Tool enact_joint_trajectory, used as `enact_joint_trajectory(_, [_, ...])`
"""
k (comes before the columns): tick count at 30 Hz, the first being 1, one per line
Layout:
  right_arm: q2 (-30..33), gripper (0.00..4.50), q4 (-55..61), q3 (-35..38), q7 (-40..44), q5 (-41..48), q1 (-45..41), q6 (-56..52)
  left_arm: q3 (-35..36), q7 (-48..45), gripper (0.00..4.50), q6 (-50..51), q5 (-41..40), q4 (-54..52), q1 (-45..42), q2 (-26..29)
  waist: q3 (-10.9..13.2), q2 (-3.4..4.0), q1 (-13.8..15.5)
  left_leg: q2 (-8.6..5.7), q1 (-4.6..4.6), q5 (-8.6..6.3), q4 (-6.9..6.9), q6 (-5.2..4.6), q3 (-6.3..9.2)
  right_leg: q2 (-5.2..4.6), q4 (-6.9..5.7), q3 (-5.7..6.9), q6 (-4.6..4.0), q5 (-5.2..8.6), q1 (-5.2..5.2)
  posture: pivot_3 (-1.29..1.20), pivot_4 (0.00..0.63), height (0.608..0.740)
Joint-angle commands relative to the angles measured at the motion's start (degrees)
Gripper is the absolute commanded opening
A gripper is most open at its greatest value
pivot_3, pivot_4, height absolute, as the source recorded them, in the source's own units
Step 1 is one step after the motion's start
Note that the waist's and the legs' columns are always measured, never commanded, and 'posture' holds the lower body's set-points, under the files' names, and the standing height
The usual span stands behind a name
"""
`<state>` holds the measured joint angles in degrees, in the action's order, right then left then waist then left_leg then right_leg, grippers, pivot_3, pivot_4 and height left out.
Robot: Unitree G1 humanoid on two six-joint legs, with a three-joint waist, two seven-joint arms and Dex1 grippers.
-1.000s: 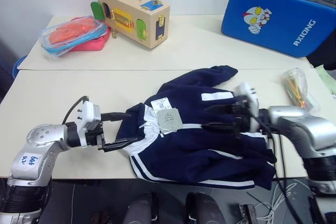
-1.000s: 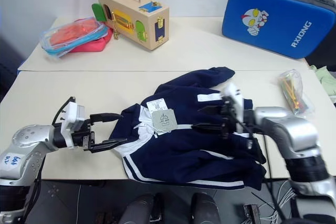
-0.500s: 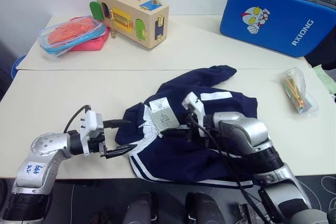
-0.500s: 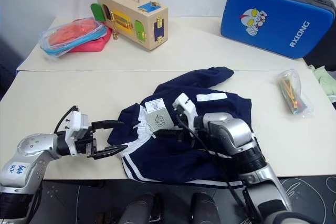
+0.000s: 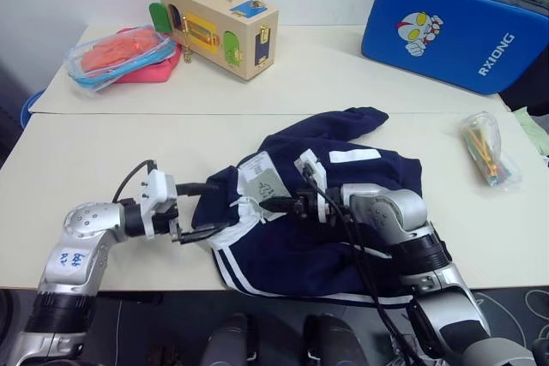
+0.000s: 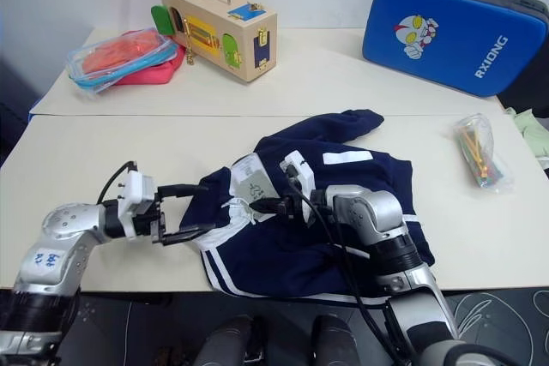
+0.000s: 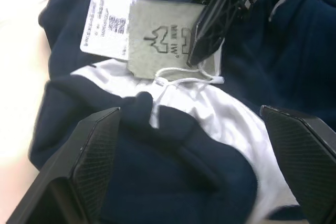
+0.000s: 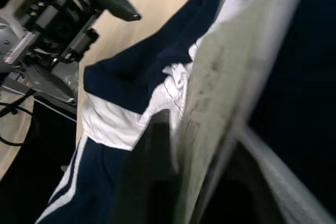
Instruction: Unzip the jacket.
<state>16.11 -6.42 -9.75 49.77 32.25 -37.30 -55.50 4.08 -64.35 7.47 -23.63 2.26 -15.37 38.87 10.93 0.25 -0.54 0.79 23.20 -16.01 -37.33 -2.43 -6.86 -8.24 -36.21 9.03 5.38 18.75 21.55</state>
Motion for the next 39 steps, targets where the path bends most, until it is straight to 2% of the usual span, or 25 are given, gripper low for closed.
enact_joint_trajectory(1, [1.29,0.01,2.74,2.32,-0.33,1.21,0.94,-0.74,-2.84,-2.29,4.5,-4.18,3.15,7.7,-6.3,-1.65,0.0,-0.01,0.33,0.0,0.0,0.0,0.0,0.0,0.0,0.0,0.0,0.01,0.0,0.0,0.0,0.0,0.15,0.74])
enact_joint_trajectory(6, [1.43,0.01,6.87,3.35,-1.64,2.87,2.97,-2.92,-6.14,-6.01,4.5,-9.72,6.26,21.06,-15.66,-5.69,-0.03,-0.06,0.22,-0.06,0.03,0.01,0.0,-0.02,-0.02,0.05,0.03,0.08,0.01,0.0,0.01,0.0,0.15,0.74])
enact_joint_trajectory(13, [-0.12,0.01,9.68,4.97,-5.31,3.47,5.15,-3.06,-10.2,-11.95,4.5,-11.4,8.99,29.6,-20.43,-9.31,-0.03,-0.06,-0.32,-0.01,0.02,0.02,-0.02,-0.01,-0.09,0.14,0.03,0.1,0.01,0.0,0.04,0.0,0.15,0.74])
enact_joint_trajectory(21, [0.63,0.01,13.66,8.06,-6.59,5.37,7.18,-2.53,-12.4,-5.78,4.5,-18.71,16.75,40.24,-22.04,-10.85,-0.08,-0.15,-0.57,-0.03,0.01,0.03,-0.08,-0.04,-0.04,0.09,-0.01,0.05,0.03,-0.01,-0.01,0.0,0.15,0.74])
enact_joint_trajectory(25, [4.23,0.01,15.81,11.19,-5.9,7.81,7.73,-4.55,-14.21,-7.34,4.5,-16.79,17.97,40.75,-20.64,-10.31,-0.14,-0.2,-0.55,-0.05,-0.03,0.06,-0.17,-0.1,-0.01,-0.02,-0.19,0.01,0.04,-0.02,-0.03,0.0,0.15,0.74])
enact_joint_trajectory(29, [10.72,0.01,16.66,15.09,-4.94,9.44,8.73,-6.04,-15.96,-9.61,4.5,-11.84,18.59,38.89,-17.94,-8.67,-0.4,-0.27,-0.76,-0.04,-0.08,0.05,-0.13,-0.11,0.0,-0.15,-0.19,-0.02,0.03,-0.02,-0.05,0.0,0.15,0.74])
enact_joint_trajectory(34, [15.59,0.01,15.91,18.28,-4.8,9.44,10.89,-4.46,-15.71,-7.48,4.5,-10.45,18.77,38.79,-16.26,-8.06,-0.85,-0.3,-1.08,-0.01,-0.21,0.05,0.01,-0.09,-0.02,-0.22,-0.12,-0.02,0.03,-0.02,-0.1,0.0,0.15,0.74])
enact_joint_trajectory(39, [17.66,0.01,15.35,22.03,-5.58,9.39,13.16,-2.63,-15.63,-6.75,4.5,-10.17,18.79,37.93,-14.6,-7.42,-0.92,-0.29,-1.11,0.11,-0.98,-0.1,0.28,0.03,-0.06,-0.23,0.35,-0.08,0.01,0.0,-0.83,0.0,0.15,0.74])
